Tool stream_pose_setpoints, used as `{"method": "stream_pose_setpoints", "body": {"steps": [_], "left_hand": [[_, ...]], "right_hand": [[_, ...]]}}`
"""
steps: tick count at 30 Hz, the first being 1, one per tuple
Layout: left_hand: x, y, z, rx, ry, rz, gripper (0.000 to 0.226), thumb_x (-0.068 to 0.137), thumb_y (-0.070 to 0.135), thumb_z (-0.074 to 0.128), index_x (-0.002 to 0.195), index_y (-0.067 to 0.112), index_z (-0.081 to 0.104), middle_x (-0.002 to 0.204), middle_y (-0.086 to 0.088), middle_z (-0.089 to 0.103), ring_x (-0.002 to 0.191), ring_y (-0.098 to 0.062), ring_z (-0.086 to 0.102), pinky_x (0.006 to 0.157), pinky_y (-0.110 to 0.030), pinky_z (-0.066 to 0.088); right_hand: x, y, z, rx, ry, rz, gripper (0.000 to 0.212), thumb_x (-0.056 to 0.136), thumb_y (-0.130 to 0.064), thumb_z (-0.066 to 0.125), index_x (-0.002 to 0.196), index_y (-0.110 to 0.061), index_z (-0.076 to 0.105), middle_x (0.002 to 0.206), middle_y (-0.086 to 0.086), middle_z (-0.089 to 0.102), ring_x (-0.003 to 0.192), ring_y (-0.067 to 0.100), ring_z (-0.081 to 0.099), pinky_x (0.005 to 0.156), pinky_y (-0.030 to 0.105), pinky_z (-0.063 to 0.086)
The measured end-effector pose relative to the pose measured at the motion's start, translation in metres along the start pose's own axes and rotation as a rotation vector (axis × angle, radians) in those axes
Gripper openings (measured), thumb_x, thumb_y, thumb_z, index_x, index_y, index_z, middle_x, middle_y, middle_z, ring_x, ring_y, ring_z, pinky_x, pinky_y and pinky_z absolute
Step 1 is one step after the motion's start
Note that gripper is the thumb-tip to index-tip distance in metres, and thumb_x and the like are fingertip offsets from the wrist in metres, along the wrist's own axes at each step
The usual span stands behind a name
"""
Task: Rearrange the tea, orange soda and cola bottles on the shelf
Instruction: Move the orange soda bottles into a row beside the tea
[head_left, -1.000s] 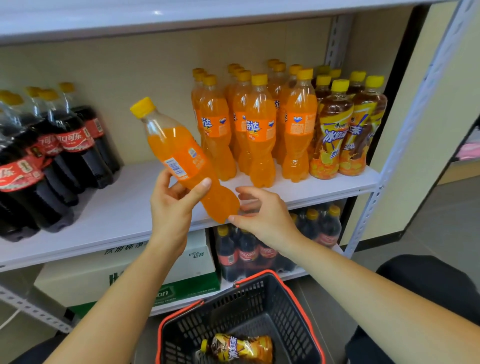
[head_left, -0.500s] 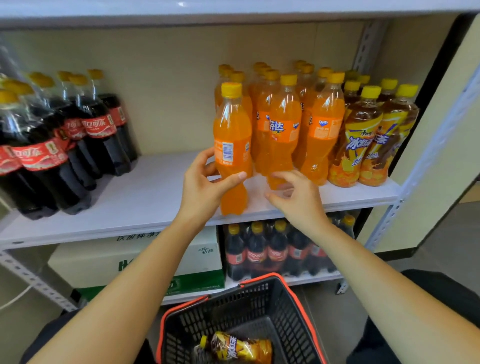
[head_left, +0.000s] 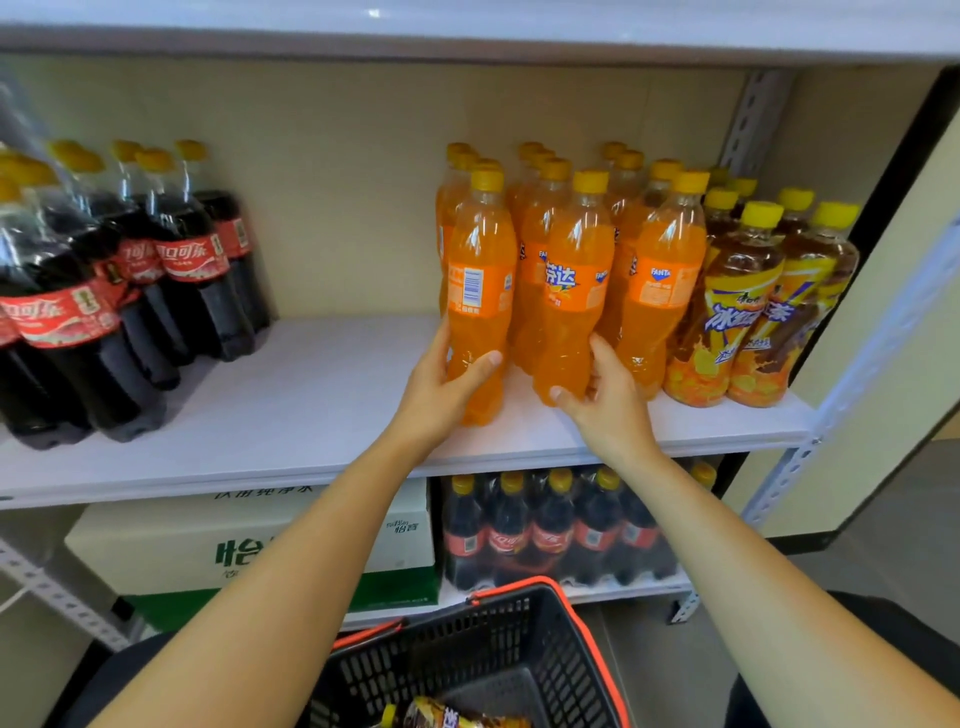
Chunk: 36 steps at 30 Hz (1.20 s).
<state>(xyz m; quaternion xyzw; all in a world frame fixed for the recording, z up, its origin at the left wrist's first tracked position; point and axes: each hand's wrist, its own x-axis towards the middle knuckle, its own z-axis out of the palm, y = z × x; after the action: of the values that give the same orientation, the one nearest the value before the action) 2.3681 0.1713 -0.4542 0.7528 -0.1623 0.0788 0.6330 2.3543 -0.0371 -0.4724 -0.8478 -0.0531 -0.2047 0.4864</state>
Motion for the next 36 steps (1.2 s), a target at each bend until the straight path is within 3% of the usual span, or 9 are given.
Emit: {"method": "stream_pose_setpoints", "body": {"steps": [4,12,17,20,23,25,31,36], "left_hand": [[0.005,-0.002,0.002,-0.028,-0.036,0.006,0.063,0.094,0.043,0.067,0.151,0.034,0.042,0.142,0.011,0.06,0.127,-0.01,0.061,0.107,-0.047,0.052],[0.008,-0.001,0.017,-0.013,0.085,0.001,0.068,0.093,0.037,0.073,0.149,0.026,0.036,0.141,0.008,0.054,0.128,-0.009,0.057,0.105,-0.048,0.053],[0.008,-0.001,0.02,0.049,0.108,-0.041,0.074,0.082,0.058,0.072,0.145,0.03,0.044,0.143,0.003,0.056,0.128,-0.017,0.057,0.105,-0.05,0.052],[0.005,-0.002,0.017,-0.007,0.067,-0.092,0.065,0.082,0.054,0.07,0.14,0.035,0.048,0.138,0.006,0.06,0.122,-0.013,0.061,0.103,-0.045,0.054],[0.003,-0.006,0.014,0.077,0.136,-0.106,0.072,0.077,0.047,0.077,0.14,0.03,0.046,0.139,0.004,0.048,0.121,-0.014,0.055,0.099,-0.039,0.054],[0.004,-0.008,0.013,0.125,0.164,-0.107,0.075,0.077,0.042,0.085,0.139,0.023,0.047,0.136,0.002,0.044,0.12,-0.017,0.055,0.099,-0.043,0.056],[0.006,-0.008,0.012,0.17,0.179,-0.12,0.074,0.074,0.047,0.088,0.133,0.02,0.052,0.131,-0.003,0.059,0.114,-0.024,0.063,0.094,-0.049,0.058],[-0.003,-0.002,0.009,0.169,0.141,-0.119,0.078,0.076,0.049,0.086,0.138,0.019,0.05,0.135,-0.002,0.059,0.118,-0.024,0.062,0.096,-0.047,0.057]], "right_hand": [[0.0,0.002,0.007,-0.019,-0.012,-0.007,0.073,0.088,-0.026,0.079,0.151,-0.028,0.04,0.145,-0.002,0.056,0.133,0.023,0.055,0.107,0.051,0.05],[-0.009,0.001,0.016,-0.08,0.046,-0.02,0.077,0.093,-0.035,0.073,0.153,-0.044,0.027,0.151,-0.009,0.048,0.137,0.019,0.05,0.108,0.049,0.05],[-0.013,-0.001,0.019,-0.151,0.125,-0.039,0.074,0.092,-0.036,0.074,0.151,-0.039,0.03,0.152,-0.006,0.048,0.137,0.021,0.05,0.107,0.046,0.051],[-0.014,0.0,0.019,-0.156,0.13,-0.041,0.072,0.091,-0.035,0.076,0.151,-0.034,0.035,0.149,-0.004,0.051,0.136,0.02,0.052,0.107,0.042,0.05],[-0.013,0.001,0.02,-0.173,0.15,-0.016,0.072,0.089,-0.036,0.078,0.15,-0.028,0.04,0.146,-0.001,0.052,0.132,0.022,0.053,0.104,0.041,0.051],[-0.012,0.0,0.02,-0.198,0.166,0.011,0.074,0.087,-0.04,0.078,0.15,-0.027,0.042,0.142,0.001,0.051,0.129,0.023,0.054,0.101,0.04,0.052],[-0.013,-0.003,0.02,-0.195,0.153,0.019,0.072,0.088,-0.042,0.077,0.149,-0.027,0.042,0.143,-0.001,0.054,0.13,0.023,0.054,0.102,0.045,0.052],[-0.022,-0.013,0.012,-0.148,0.08,0.003,0.073,0.09,-0.027,0.078,0.152,-0.021,0.041,0.148,0.002,0.053,0.136,0.022,0.05,0.11,0.043,0.046]]}}
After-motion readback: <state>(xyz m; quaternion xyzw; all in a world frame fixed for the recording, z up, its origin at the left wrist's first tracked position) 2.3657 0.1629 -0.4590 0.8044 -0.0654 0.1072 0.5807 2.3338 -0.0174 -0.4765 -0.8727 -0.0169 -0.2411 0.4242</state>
